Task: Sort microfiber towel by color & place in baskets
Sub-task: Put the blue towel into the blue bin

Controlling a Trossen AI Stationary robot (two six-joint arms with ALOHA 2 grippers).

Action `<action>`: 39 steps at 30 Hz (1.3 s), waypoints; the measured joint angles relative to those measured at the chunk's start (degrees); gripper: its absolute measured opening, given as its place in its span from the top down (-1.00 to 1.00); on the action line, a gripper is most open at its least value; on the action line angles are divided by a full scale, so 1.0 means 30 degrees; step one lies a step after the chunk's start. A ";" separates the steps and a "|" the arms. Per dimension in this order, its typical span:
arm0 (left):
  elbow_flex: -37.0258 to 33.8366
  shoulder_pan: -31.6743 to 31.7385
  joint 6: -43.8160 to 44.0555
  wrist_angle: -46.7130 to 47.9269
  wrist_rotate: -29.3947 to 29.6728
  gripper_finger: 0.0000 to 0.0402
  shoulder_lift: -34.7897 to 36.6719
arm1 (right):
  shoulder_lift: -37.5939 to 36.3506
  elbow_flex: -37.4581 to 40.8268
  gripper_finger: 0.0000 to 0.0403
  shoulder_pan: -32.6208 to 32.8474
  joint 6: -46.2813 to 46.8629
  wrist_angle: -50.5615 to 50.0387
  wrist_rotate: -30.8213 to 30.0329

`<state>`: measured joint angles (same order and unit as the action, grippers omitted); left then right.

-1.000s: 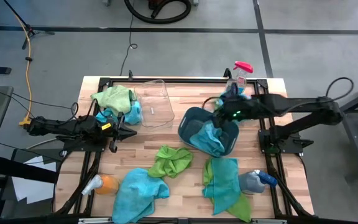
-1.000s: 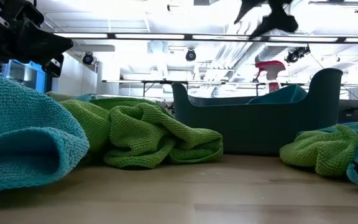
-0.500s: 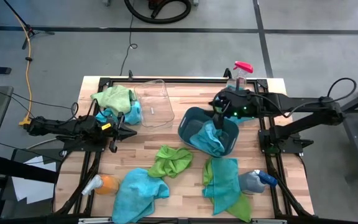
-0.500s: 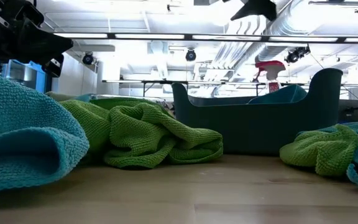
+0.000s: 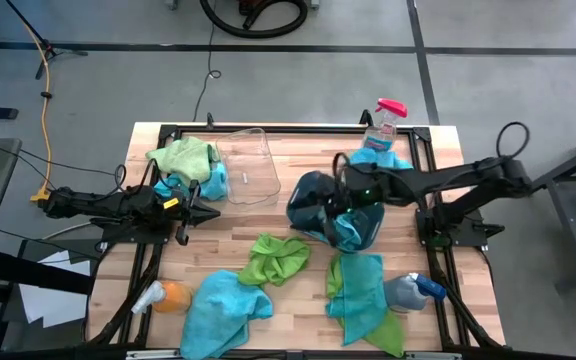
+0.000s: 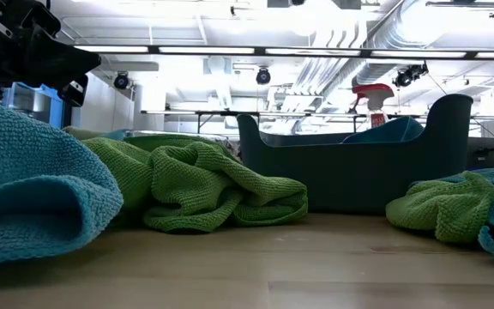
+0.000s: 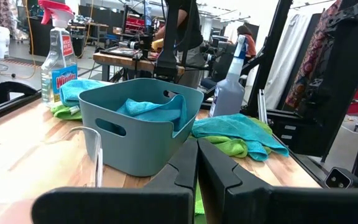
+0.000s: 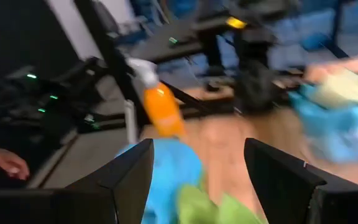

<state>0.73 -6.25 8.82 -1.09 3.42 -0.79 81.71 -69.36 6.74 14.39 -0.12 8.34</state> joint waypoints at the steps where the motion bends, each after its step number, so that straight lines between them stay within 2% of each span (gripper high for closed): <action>1: 0.0000 -0.0001 0.0000 -0.0005 0.0000 1.00 -0.0001 | 0.0337 0.0000 -0.23 0.0213 0.0032 0.0824 0.0071; 6: 0.0000 0.0001 0.0000 0.0002 0.0000 1.00 0.0001 | 0.2086 0.0000 -0.23 0.1300 0.1580 0.5331 -0.0031; 11: 0.0000 0.0001 0.0000 -0.0005 -0.0003 1.00 0.0001 | 0.3695 -0.0436 -0.23 0.2771 0.2365 0.8142 -0.3263; 15: 0.0000 0.0003 0.0000 0.0002 0.0000 1.00 0.0000 | 0.5454 -0.3005 -0.23 0.3525 0.1961 0.6142 -0.4554; 23: 0.0000 0.0001 0.0000 -0.0005 0.0000 1.00 0.0005 | 0.9437 -1.0853 -0.23 0.4062 -0.0977 -0.1818 -0.4603; 25: 0.0000 0.0005 0.0000 0.0002 0.0000 1.00 0.0003 | 1.0434 -1.2723 -0.23 0.4073 -0.1629 -0.3388 -0.4309; 28: 0.0000 0.0001 0.0000 0.0002 -0.0004 1.00 -0.0002 | 1.1820 -1.4960 -0.23 0.4072 -0.2505 -0.5197 -0.2837; 34: 0.0000 0.0002 0.0000 -0.0003 0.0000 1.00 0.0005 | 1.4115 -1.6962 -0.23 0.4298 -0.3622 -0.6177 -0.0893; 39: 0.0000 0.0005 0.0000 -0.0004 0.0000 1.00 0.0005 | 1.5393 -1.6981 -0.23 0.4509 -0.6643 -0.6463 -0.0094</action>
<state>0.73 -6.24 8.82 -1.10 3.42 -0.78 127.89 -120.30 20.27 -5.54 -19.51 8.06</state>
